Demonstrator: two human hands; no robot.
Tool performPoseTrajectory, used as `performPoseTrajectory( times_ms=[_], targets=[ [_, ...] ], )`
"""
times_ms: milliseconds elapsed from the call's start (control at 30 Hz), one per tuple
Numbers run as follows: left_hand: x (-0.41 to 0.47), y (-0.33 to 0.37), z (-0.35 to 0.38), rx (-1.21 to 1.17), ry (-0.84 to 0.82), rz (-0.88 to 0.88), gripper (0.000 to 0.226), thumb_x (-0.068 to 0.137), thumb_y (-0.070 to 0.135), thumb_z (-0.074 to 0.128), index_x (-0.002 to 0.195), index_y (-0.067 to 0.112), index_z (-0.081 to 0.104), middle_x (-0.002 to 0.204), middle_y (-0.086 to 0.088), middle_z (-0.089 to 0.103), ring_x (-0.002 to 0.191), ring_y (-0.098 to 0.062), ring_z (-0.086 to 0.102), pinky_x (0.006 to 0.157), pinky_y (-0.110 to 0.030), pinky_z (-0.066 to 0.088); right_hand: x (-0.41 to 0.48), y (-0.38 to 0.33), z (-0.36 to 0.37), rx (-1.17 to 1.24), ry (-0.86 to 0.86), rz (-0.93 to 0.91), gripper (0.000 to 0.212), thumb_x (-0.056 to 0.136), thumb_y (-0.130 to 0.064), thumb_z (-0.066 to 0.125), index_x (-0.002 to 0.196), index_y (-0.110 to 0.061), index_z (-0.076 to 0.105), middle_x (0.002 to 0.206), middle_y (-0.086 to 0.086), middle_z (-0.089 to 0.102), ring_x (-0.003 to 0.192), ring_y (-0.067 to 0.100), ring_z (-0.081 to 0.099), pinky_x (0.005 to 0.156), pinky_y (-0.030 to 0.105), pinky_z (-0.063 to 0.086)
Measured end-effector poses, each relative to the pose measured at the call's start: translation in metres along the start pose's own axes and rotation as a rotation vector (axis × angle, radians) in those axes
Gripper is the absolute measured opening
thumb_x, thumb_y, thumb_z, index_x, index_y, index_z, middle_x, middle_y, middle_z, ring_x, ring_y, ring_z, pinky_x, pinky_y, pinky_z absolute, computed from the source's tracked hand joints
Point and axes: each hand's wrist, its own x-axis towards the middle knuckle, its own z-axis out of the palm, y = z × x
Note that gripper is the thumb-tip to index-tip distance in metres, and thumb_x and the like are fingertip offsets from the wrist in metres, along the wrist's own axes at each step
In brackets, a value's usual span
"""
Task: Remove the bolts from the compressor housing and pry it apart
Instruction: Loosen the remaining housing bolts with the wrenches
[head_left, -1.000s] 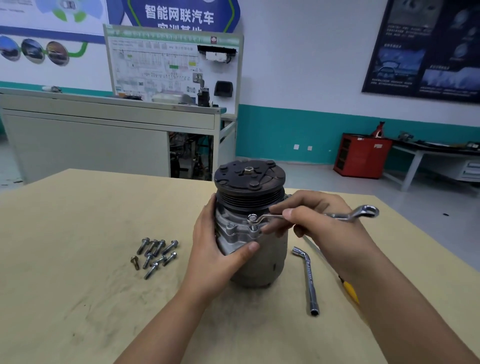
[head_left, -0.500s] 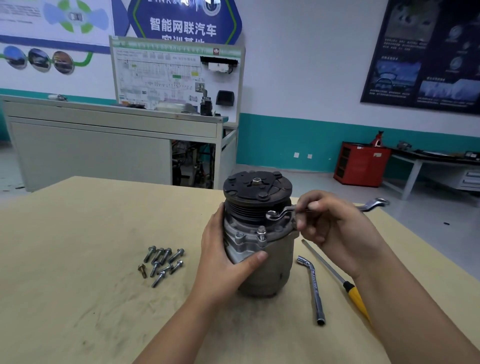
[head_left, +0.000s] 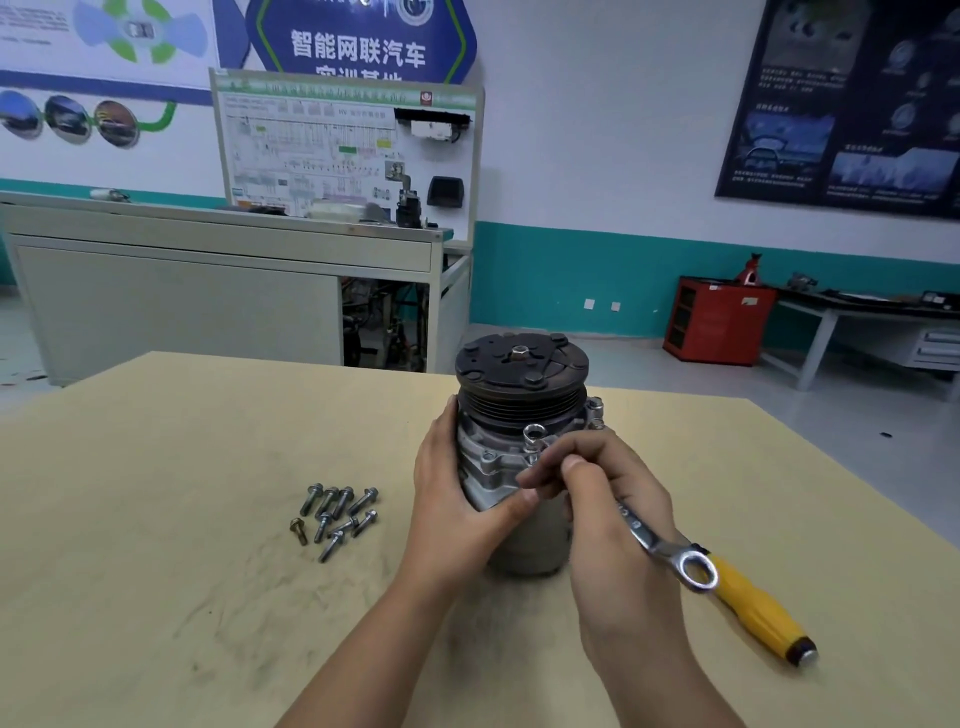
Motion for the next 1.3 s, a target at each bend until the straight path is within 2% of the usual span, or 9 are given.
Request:
performPoseTrajectory(
  times_ms=[233, 367, 467, 567, 700, 867, 1033, 1133, 1300],
  targets=[
    [0.001, 0.0, 0.002, -0.002, 0.014, -0.015, 0.106, 0.054, 0.061, 0.07, 0.147, 0.04, 0.024, 0.145, 0.016, 0.035, 0.137, -0.004, 0.032, 0.112, -0.04, 0.034, -0.007, 0.002, 0.013, -0.044, 0.084, 0.044, 0.018, 0.077, -0.013, 0.043, 0.068, -0.014, 0.059, 0.064, -0.005, 0.065, 0.063, -0.003, 0.058, 0.058, 0.005, 0.042],
    [0.001, -0.002, 0.002, -0.022, 0.011, -0.024, 0.106, 0.055, 0.057, 0.075, 0.147, 0.039, 0.025, 0.145, 0.015, 0.036, 0.137, -0.007, 0.035, 0.111, -0.043, 0.036, -0.011, 0.003, 0.02, -0.055, 0.128, 0.051, 0.018, 0.074, -0.019, 0.042, 0.067, -0.018, 0.059, 0.066, -0.003, 0.065, 0.066, 0.001, 0.059, 0.061, 0.008, 0.043],
    [0.002, -0.002, 0.002, -0.034, 0.015, -0.02, 0.108, 0.052, 0.062, 0.075, 0.146, 0.039, 0.027, 0.145, 0.015, 0.037, 0.136, -0.008, 0.036, 0.111, -0.043, 0.037, -0.008, -0.003, 0.015, 0.035, 0.122, 0.086, 0.031, 0.085, -0.004, 0.047, 0.062, -0.015, 0.064, 0.061, 0.002, 0.063, 0.058, 0.005, 0.059, 0.049, 0.01, 0.042],
    [0.001, -0.001, 0.002, 0.001, 0.024, 0.001, 0.106, 0.054, 0.062, 0.074, 0.145, 0.041, 0.024, 0.146, 0.014, 0.035, 0.138, -0.007, 0.032, 0.112, -0.043, 0.034, 0.005, -0.015, -0.001, 0.053, 0.034, 0.146, 0.043, 0.085, 0.007, 0.04, 0.055, -0.013, 0.063, 0.055, 0.01, 0.062, 0.046, 0.008, 0.054, 0.039, 0.011, 0.036],
    [0.0, 0.0, 0.001, -0.019, 0.015, 0.007, 0.1, 0.056, 0.06, 0.072, 0.141, 0.047, 0.021, 0.148, 0.013, 0.033, 0.139, -0.008, 0.03, 0.113, -0.045, 0.033, 0.03, -0.025, -0.018, -0.041, -0.099, 0.262, 0.048, 0.084, 0.003, 0.035, 0.05, -0.016, 0.063, 0.051, 0.015, 0.059, 0.042, 0.017, 0.048, 0.036, 0.018, 0.028],
    [-0.001, 0.0, 0.001, -0.013, 0.011, 0.017, 0.095, 0.058, 0.06, 0.071, 0.137, 0.052, 0.02, 0.147, 0.016, 0.033, 0.139, -0.007, 0.03, 0.113, -0.044, 0.033, 0.055, -0.024, -0.026, -0.074, -0.212, 0.466, 0.028, 0.082, -0.006, 0.031, 0.061, -0.01, 0.048, 0.048, 0.013, 0.052, 0.036, 0.017, 0.039, 0.034, 0.016, 0.022],
    [0.0, 0.001, 0.001, -0.011, 0.006, 0.016, 0.093, 0.057, 0.06, 0.07, 0.135, 0.055, 0.019, 0.148, 0.015, 0.032, 0.14, -0.007, 0.028, 0.114, -0.044, 0.032, 0.072, -0.02, -0.03, 0.033, -0.292, 0.615, 0.025, 0.075, -0.011, 0.03, 0.052, -0.013, 0.041, 0.046, 0.011, 0.048, 0.029, 0.014, 0.032, 0.032, 0.011, 0.019],
    [0.0, 0.0, 0.001, -0.016, 0.008, 0.02, 0.095, 0.058, 0.06, 0.071, 0.138, 0.05, 0.021, 0.147, 0.014, 0.032, 0.14, -0.007, 0.029, 0.114, -0.044, 0.032, 0.078, -0.017, -0.03, 0.114, -0.321, 0.655, 0.02, 0.063, -0.015, 0.034, 0.046, -0.013, 0.043, 0.044, 0.011, 0.044, 0.028, 0.013, 0.028, 0.034, 0.008, 0.019],
    [0.0, 0.001, 0.0, -0.002, 0.005, 0.023, 0.095, 0.057, 0.063, 0.07, 0.137, 0.051, 0.02, 0.147, 0.015, 0.032, 0.139, -0.006, 0.028, 0.114, -0.042, 0.031, 0.081, -0.022, -0.032, 0.303, -0.303, 0.588, 0.022, 0.065, -0.014, 0.034, 0.046, -0.012, 0.045, 0.043, 0.008, 0.039, 0.028, 0.012, 0.026, 0.036, 0.012, 0.015]
  ],
)
